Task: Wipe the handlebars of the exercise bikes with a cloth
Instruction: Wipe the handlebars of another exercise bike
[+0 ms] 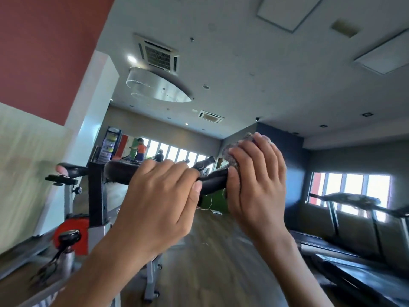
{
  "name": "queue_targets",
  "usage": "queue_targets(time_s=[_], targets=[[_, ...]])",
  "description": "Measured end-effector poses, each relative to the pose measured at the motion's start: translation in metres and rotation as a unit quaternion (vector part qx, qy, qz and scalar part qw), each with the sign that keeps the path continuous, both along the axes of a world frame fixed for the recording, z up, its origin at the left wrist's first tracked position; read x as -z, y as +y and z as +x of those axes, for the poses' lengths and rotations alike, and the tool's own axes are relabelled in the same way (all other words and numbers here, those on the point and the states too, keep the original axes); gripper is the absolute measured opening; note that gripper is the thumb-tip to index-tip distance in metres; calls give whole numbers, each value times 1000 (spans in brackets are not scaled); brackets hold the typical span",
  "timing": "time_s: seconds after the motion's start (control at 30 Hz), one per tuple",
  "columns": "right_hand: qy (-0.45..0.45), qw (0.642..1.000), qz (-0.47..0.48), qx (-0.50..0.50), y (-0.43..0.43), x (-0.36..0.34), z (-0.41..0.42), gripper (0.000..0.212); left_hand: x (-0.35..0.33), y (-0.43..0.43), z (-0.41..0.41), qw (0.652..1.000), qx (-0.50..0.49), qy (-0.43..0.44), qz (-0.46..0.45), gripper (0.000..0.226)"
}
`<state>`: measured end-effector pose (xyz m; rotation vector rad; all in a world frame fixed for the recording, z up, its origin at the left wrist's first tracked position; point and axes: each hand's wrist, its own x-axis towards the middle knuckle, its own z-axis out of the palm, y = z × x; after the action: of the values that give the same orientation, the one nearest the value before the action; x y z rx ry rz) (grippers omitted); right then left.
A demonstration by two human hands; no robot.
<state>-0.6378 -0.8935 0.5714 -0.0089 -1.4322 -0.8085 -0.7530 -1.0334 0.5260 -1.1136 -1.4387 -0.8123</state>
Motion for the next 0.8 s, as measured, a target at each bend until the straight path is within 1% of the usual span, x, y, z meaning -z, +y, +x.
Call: queue_targets(time_s=[0.07, 0.13, 0.2, 0.27, 0.3, 0.37, 0.4, 0.47, 0.53, 0.57, 0.6, 0.7, 0.73, 0.77, 0.8], targets=[[-14, 999, 30, -29, 3, 19, -15, 38, 1, 0, 1, 1000, -6, 4, 8, 34], [-37, 996, 78, -36, 15, 24, -17, 40, 1, 1, 0, 1000, -10, 13, 17, 35], [-15, 995, 84, -54, 28, 17, -16, 41, 2, 2, -1, 1000, -6, 16, 20, 36], [49, 988, 18, -145, 28, 11, -26, 41, 1, 3, -2, 1000, -5, 18, 23, 37], [79, 975, -30, -207, 22, 14, -35, 42, 0, 4, -3, 1000, -7, 20, 22, 37], [93, 944, -95, -300, 3, 31, -56, 45, -1, 4, -2, 999, -15, 26, 14, 36], [83, 939, -101, -317, -4, 42, -67, 47, -2, 2, -2, 999, -18, 27, 5, 35], [58, 941, -82, -322, -8, 60, -82, 50, -2, -2, -3, 999, -22, 28, -19, 35], [68, 932, -91, -344, -8, 56, -84, 51, -5, -7, -4, 998, -26, 32, -47, 36], [85, 917, -115, -372, -10, 50, -83, 50, -6, -9, -5, 997, -29, 33, -60, 37], [108, 894, -147, -410, -15, 41, -80, 50, -7, -11, -6, 996, -33, 32, -73, 38], [161, 801, -239, -524, -36, 25, -76, 51, -8, -18, -10, 995, -45, 19, -92, 42], [162, 780, -254, -548, -43, 28, -77, 52, -8, -21, -12, 994, -50, 14, -96, 42], [154, 770, -260, -562, -49, 35, -81, 53, -8, -24, -15, 993, -56, 11, -101, 41], [142, 770, -257, -567, -53, 44, -88, 54, -7, -26, -17, 992, -63, 12, -105, 41]])
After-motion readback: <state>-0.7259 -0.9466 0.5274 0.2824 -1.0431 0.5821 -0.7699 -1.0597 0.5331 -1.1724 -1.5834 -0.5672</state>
